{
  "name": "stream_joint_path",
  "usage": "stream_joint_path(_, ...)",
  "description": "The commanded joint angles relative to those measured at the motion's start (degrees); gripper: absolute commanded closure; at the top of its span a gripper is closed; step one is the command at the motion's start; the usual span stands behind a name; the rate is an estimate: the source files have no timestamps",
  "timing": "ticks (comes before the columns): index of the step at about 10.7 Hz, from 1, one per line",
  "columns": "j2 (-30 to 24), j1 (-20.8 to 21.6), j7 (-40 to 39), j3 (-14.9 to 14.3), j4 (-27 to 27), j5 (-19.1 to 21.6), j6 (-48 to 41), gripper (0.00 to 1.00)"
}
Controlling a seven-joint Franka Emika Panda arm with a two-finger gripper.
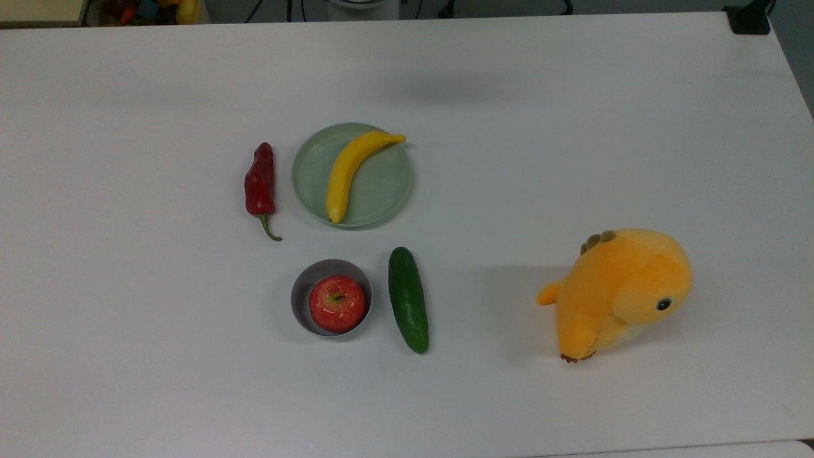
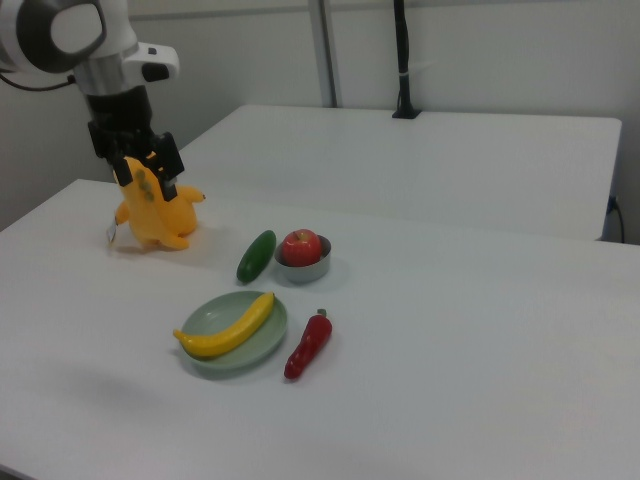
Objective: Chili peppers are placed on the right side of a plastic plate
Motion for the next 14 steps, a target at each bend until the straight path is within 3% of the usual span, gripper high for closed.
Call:
stream_joint_path(1, -0.3, -0.1, -8.7, -1.8, -2.8, -1.0, 5.5, 0.0)
stream_joint_path(2, -0.3, 0.0, -13.3, -4.0, -2.6, -1.1, 5.8, 0.0)
stream_joint_path(6, -0.7, 0.1, -13.5, -5.4, -2.6, -0.9, 6.8, 0.0)
stream_joint_path(14, -0.7, 0.5, -13.3, -5.4, -2.5, -0.9, 6.3, 0.0)
